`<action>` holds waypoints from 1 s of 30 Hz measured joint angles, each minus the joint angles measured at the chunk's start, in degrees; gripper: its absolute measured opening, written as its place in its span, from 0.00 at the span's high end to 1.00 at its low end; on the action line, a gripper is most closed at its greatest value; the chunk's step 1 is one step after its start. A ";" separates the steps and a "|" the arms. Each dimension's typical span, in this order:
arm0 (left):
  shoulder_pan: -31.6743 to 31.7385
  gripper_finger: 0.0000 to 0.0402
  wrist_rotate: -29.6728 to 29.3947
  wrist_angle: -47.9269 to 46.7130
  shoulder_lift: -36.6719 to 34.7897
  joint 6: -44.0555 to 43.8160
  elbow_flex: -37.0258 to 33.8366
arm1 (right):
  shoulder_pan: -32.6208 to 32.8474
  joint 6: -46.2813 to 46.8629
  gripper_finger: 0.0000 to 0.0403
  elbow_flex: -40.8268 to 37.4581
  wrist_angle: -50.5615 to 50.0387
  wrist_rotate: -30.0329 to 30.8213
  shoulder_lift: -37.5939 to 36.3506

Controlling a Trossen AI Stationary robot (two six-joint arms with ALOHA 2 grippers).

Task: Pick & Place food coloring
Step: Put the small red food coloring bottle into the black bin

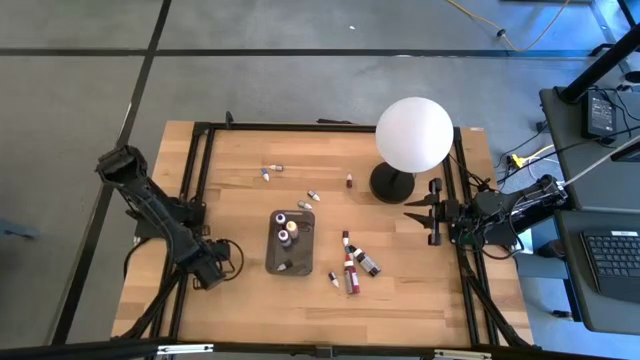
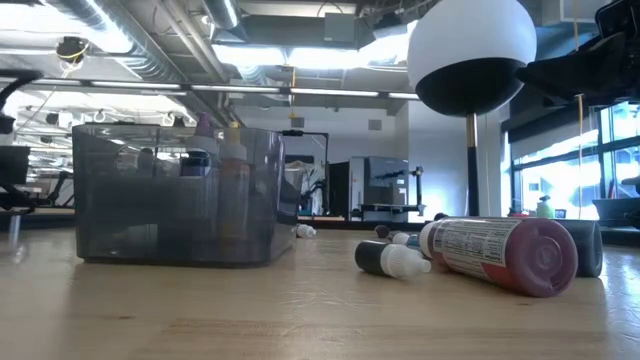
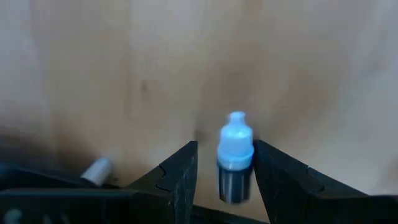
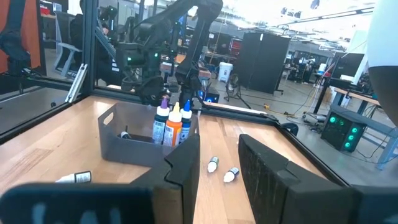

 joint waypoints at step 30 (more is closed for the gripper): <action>-0.61 0.64 -0.35 1.99 -0.08 -5.36 -1.26 | -0.01 0.01 0.72 0.00 -0.04 -0.02 0.02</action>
